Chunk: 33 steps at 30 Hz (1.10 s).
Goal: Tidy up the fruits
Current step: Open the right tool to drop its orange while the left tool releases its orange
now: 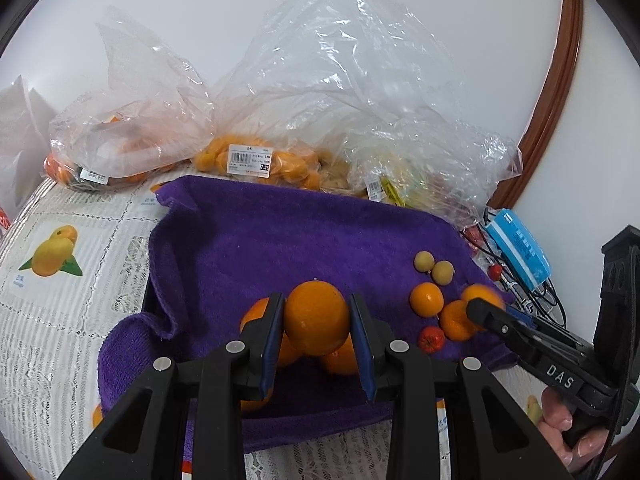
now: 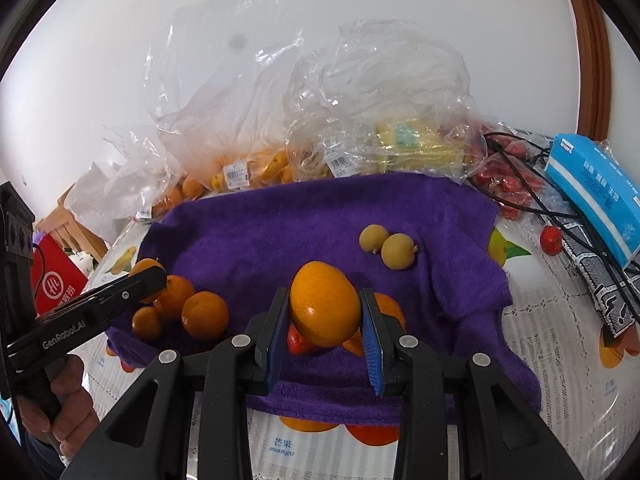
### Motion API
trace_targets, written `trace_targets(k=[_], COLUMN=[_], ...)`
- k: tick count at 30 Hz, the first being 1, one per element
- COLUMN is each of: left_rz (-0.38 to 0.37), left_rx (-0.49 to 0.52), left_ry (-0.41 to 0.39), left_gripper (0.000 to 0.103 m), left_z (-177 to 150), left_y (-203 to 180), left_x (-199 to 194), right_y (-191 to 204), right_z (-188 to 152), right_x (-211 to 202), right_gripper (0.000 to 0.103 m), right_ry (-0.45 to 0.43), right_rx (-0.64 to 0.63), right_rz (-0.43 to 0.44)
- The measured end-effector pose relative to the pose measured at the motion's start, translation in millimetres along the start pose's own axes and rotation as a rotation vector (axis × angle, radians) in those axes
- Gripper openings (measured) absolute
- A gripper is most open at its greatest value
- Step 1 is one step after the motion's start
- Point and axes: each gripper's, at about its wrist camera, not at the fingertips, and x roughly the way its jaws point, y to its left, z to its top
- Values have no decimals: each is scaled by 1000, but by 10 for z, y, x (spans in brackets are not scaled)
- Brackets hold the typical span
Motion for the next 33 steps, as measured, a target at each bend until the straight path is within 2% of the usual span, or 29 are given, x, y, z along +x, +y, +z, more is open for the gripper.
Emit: trace_targets(k=[8,14,21,26,30,33], left_rz=[-9,-9,12,9,2,8], left_rx=[-7,-16,17,12,26,36], left_ry=[-20,9,-3,11,-10,-16], left_gripper=[31,31,34,42,48,49], left_z=[-5,-13,-23,-28,-31,-39], left_y=[6,33,-21,-21,-52,-76], left_x=[-47,-9,-5,5,-42,-51], right_y=[-16,-30,-34,-57,-47,-37], right_z=[-3,-7,-4,-6,-6,-10], right_x=[-6,1,-8,28,18,22], right_gripper=[34,34,34,34,34,34], right_ry=[-14,-14,-22,-11,-18,-17], right_rx=[-3,0,2,10,4,-2], right_rz=[-3,-8,-11,-15,-16,-23])
